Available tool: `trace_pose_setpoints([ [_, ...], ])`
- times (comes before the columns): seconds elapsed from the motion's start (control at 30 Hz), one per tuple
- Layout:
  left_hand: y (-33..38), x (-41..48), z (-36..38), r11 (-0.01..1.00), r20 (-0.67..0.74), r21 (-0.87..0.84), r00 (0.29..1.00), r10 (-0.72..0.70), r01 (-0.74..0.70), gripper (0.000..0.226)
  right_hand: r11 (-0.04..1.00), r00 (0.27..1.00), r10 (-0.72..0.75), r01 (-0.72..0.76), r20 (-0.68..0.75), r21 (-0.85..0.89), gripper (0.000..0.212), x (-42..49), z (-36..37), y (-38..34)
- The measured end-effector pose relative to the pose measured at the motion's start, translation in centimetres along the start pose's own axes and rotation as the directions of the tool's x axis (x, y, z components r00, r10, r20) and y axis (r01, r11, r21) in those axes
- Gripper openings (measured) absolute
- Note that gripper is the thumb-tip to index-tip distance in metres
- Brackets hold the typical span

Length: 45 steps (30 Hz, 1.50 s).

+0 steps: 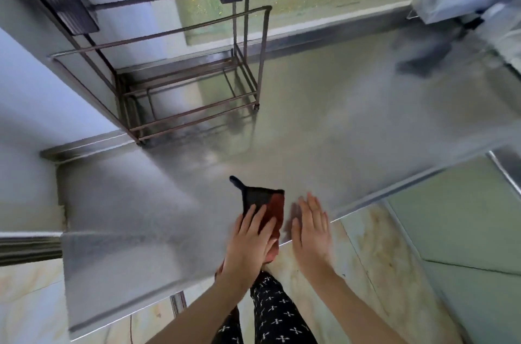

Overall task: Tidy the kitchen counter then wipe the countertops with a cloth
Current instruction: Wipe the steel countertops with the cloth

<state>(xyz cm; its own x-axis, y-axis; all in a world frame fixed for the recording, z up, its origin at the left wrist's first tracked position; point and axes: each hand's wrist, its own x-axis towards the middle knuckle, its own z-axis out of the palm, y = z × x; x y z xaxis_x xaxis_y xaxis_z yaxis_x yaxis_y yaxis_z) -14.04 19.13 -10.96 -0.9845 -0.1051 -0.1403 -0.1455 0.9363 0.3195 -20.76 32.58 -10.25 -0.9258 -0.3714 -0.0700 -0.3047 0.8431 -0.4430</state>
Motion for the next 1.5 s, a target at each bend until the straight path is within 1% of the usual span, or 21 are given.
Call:
trace_pose_setpoints([
  [0.07,1.2,0.5,-1.1,0.991,0.006,-0.102,0.996,0.086,-0.085,0.025,0.994,0.998,0.061,-0.059,-0.019,0.092,0.057,-1.5,-0.8,-0.5],
  [0.1,1.7,0.8,-2.2,0.983,0.025,-0.171,0.997,0.067,-0.062,0.022,0.972,0.993,0.117,-0.114,-0.004,0.205,0.061,-2.5,-1.5,-0.8],
  [0.17,2.7,1.5,-4.1,0.926,0.105,-0.370,0.994,-0.031,0.068,0.026,0.852,0.970,0.235,-0.238,0.066,0.467,0.071,-4.5,-3.1,-1.2],
  [0.23,4.1,2.0,-6.1,0.769,0.182,-0.628,0.983,-0.005,0.121,0.028,0.728,0.949,0.299,-0.292,0.096,0.620,0.071,-6.4,-5.1,-1.6],
  [0.3,5.9,2.1,-8.0,0.575,0.220,-0.811,0.967,0.131,0.107,0.023,0.614,0.917,0.393,-0.313,0.064,0.724,0.051,-8.2,-7.1,-2.1],
  [0.37,8.1,1.9,-9.4,0.495,0.277,-0.861,0.923,0.266,0.115,0.023,0.398,0.838,0.540,-0.342,0.084,0.851,0.041,-9.4,-9.0,-2.2],
  [0.43,10.7,1.4,-9.7,0.467,0.354,-0.868,0.868,0.348,0.167,0.024,0.103,0.773,0.602,-0.324,0.200,0.940,0.064,-10.6,-10.4,-1.3],
  [0.47,12.1,1.1,-9.6,0.469,0.388,-0.862,0.845,0.368,0.192,0.025,-0.076,0.740,0.611,-0.298,0.281,0.951,0.075,-11.4,-11.0,-0.8],
  [0.5,13.5,0.9,-9.3,0.481,0.419,-0.851,0.826,0.376,0.212,0.026,-0.243,0.700,0.618,-0.261,0.356,0.934,0.076,-12.2,-11.9,-0.6],
  [0.53,15.0,0.5,-9.2,0.503,0.442,-0.835,0.815,0.374,0.221,0.026,-0.315,0.659,0.653,-0.211,0.373,0.925,0.071,-13.2,-12.8,-0.1],
  [0.57,16.6,0.1,-9.1,0.522,0.460,-0.823,0.802,0.381,0.224,0.024,-0.318,0.612,0.709,-0.166,0.351,0.933,0.063,-14.3,-13.6,0.5],
  [0.67,21.6,-1.1,-8.8,0.592,0.483,-0.793,0.741,0.466,0.144,0.024,-0.219,0.460,0.851,-0.125,0.253,0.968,0.042,-18.2,-16.0,2.8],
  [0.8,29.4,-3.5,-7.7,0.657,0.571,-0.749,0.588,0.573,0.086,0.043,-0.191,0.250,0.948,-0.042,0.195,0.981,0.047,-23.7,-19.2,7.2],
  [0.83,31.6,-4.1,-7.3,0.663,0.591,-0.744,0.537,0.602,0.076,0.048,-0.183,0.194,0.964,0.004,0.179,0.983,0.048,-25.2,-20.3,8.1],
  [0.97,40.3,-7.2,-4.9,0.665,0.650,-0.747,0.228,0.725,0.014,0.061,-0.162,-0.005,0.986,0.206,0.166,0.965,0.052,-32.4,-23.0,13.2],
  [1.07,47.2,-10.5,-2.2,0.639,0.632,-0.766,0.100,0.769,-0.069,0.057,-0.100,-0.171,0.974,0.257,0.147,0.961,0.056,-38.5,-24.4,17.2],
  [1.17,54.0,-14.8,0.6,0.591,0.601,-0.794,-0.032,0.799,-0.146,0.053,-0.036,-0.297,0.947,0.278,0.122,0.960,0.051,-44.9,-26.0,20.3],
  [1.27,60.0,-19.8,3.3,0.493,0.542,-0.830,-0.169,0.823,-0.259,0.039,-0.012,-0.378,0.914,0.344,0.150,0.939,0.044,-51.3,-26.9,23.2],
  [1.33,63.3,-23.2,4.7,0.434,0.514,-0.848,-0.268,0.815,-0.305,0.037,0.024,-0.412,0.897,0.405,0.159,0.914,0.042,-55.5,-27.2,25.0],
  [1.43,67.1,-27.6,6.8,0.406,0.533,-0.837,-0.385,0.753,-0.366,0.059,0.057,-0.465,0.870,0.425,0.163,0.904,0.037,-60.7,-27.6,26.0],
  [1.5,69.3,-30.1,8.5,0.312,0.530,-0.819,-0.424,0.735,-0.482,0.065,0.105,-0.464,0.872,0.487,0.155,0.867,0.035,-63.4,-28.0,26.1],
])
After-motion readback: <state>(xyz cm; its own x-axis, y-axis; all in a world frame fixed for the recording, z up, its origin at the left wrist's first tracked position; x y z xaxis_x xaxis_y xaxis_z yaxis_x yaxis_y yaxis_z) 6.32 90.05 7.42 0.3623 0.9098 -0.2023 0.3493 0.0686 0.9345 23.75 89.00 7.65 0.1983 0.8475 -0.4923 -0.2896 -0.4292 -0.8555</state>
